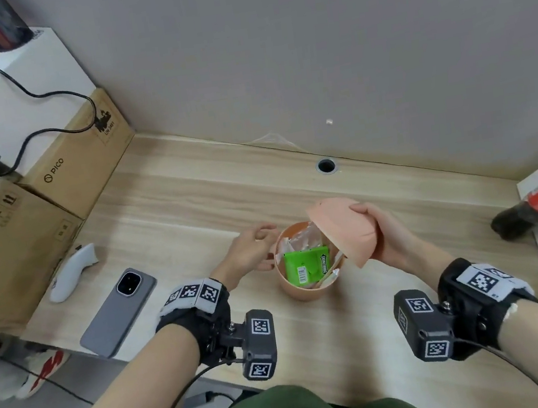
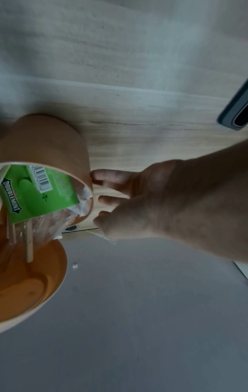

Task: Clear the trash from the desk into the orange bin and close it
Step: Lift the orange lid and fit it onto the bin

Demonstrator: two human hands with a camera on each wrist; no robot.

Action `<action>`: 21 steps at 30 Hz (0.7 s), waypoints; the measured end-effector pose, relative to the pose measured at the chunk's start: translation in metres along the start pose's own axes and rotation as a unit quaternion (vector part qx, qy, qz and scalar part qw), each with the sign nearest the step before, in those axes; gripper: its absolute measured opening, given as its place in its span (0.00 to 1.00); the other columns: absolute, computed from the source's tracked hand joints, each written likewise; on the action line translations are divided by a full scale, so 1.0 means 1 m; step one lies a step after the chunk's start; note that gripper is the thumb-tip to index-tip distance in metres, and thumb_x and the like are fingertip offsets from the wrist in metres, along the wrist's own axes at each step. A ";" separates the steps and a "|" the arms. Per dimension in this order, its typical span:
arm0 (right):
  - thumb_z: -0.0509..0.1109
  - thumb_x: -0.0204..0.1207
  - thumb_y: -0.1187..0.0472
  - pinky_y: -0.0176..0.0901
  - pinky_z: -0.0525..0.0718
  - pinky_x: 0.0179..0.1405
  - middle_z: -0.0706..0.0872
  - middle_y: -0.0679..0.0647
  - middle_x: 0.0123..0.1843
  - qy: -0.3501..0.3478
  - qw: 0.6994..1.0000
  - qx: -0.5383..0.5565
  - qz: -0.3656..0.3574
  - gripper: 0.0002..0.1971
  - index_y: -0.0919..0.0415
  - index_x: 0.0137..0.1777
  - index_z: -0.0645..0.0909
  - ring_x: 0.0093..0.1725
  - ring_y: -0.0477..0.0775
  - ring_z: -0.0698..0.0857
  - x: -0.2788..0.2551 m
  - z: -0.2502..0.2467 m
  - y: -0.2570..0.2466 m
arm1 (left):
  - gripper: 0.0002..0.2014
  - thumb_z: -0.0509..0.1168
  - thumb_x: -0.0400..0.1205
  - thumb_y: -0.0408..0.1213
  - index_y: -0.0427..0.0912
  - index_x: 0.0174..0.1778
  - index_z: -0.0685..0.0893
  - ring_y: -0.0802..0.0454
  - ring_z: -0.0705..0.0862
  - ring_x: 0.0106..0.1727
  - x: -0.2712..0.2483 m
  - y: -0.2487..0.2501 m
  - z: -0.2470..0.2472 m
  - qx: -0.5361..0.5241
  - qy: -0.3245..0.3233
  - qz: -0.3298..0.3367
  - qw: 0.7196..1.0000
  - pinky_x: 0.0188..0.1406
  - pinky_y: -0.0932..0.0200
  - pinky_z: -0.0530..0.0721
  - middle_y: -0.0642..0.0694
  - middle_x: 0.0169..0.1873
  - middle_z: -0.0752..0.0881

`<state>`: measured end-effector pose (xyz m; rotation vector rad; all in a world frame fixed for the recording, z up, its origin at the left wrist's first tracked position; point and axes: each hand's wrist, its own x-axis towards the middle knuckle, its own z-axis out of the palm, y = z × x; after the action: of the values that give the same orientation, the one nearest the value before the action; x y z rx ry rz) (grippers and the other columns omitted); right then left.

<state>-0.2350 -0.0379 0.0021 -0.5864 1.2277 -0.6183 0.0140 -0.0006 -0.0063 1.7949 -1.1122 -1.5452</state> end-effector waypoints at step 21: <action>0.71 0.65 0.48 0.48 0.75 0.46 0.84 0.48 0.58 0.028 0.992 -0.093 -0.087 0.21 0.44 0.60 0.78 0.55 0.51 0.82 -0.019 0.021 0.021 | 0.48 0.69 0.81 0.27 0.46 0.87 0.40 0.53 0.58 0.85 -0.022 -0.024 0.028 0.000 -0.089 0.050 0.995 0.77 0.56 0.66 0.49 0.87 0.52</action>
<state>-0.2163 -0.0080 0.0050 -0.8436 1.3038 -0.6731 -0.0072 0.0341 -0.0198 1.6012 -1.2644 -1.6700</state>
